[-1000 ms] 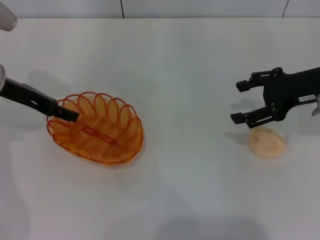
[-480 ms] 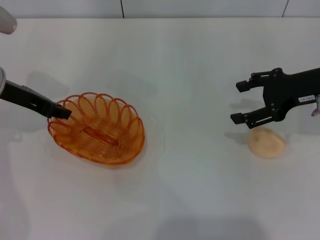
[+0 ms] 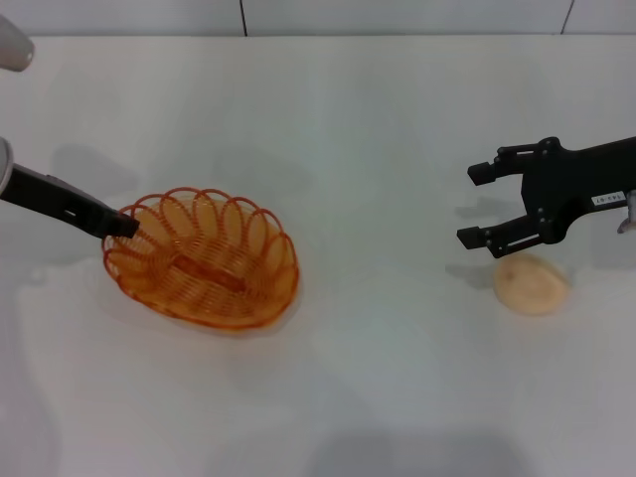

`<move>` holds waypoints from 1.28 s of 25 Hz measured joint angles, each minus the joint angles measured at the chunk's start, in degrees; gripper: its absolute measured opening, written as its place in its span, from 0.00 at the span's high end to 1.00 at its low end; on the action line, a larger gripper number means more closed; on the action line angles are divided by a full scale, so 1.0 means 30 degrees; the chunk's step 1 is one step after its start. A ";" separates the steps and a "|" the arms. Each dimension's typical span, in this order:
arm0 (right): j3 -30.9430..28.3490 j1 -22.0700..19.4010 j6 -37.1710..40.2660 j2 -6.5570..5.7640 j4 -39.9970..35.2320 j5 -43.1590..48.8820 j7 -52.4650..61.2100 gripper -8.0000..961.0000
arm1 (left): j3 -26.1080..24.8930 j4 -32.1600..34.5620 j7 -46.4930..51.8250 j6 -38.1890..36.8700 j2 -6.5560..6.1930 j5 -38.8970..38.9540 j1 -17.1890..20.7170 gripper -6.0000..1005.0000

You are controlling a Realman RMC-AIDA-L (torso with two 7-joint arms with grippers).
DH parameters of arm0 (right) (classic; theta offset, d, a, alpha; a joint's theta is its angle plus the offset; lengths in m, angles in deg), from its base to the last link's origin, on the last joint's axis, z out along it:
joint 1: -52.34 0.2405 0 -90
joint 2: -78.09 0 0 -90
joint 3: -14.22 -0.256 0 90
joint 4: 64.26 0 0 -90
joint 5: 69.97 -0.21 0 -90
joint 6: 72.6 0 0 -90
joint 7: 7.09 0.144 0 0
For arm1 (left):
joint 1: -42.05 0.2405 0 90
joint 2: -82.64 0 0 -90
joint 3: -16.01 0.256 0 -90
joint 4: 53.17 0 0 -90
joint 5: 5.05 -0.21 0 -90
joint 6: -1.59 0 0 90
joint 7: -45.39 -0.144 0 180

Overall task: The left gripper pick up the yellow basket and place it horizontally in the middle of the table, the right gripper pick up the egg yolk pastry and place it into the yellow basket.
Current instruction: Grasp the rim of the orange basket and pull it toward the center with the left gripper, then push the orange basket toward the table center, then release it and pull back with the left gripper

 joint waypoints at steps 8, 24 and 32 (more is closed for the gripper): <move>-0.0139 -0.0039 0.0018 0.0022 -0.0059 -0.0056 -0.0212 0.09 | -0.0115 0.2081 0.1563 -0.2219 0.0533 0.1747 0.0599 0.92; -0.0192 -0.0272 0.0074 0.0079 -0.0274 -0.0193 -0.1181 0.09 | 0.1853 0.4813 0.9258 -0.3079 0.1945 0.2859 0.0987 0.92; -0.0187 -0.0478 0.0198 0.0096 -0.0434 -0.0217 -0.1823 0.09 | 0.2955 0.3656 1.2269 -0.1485 0.1987 0.3057 0.0926 0.91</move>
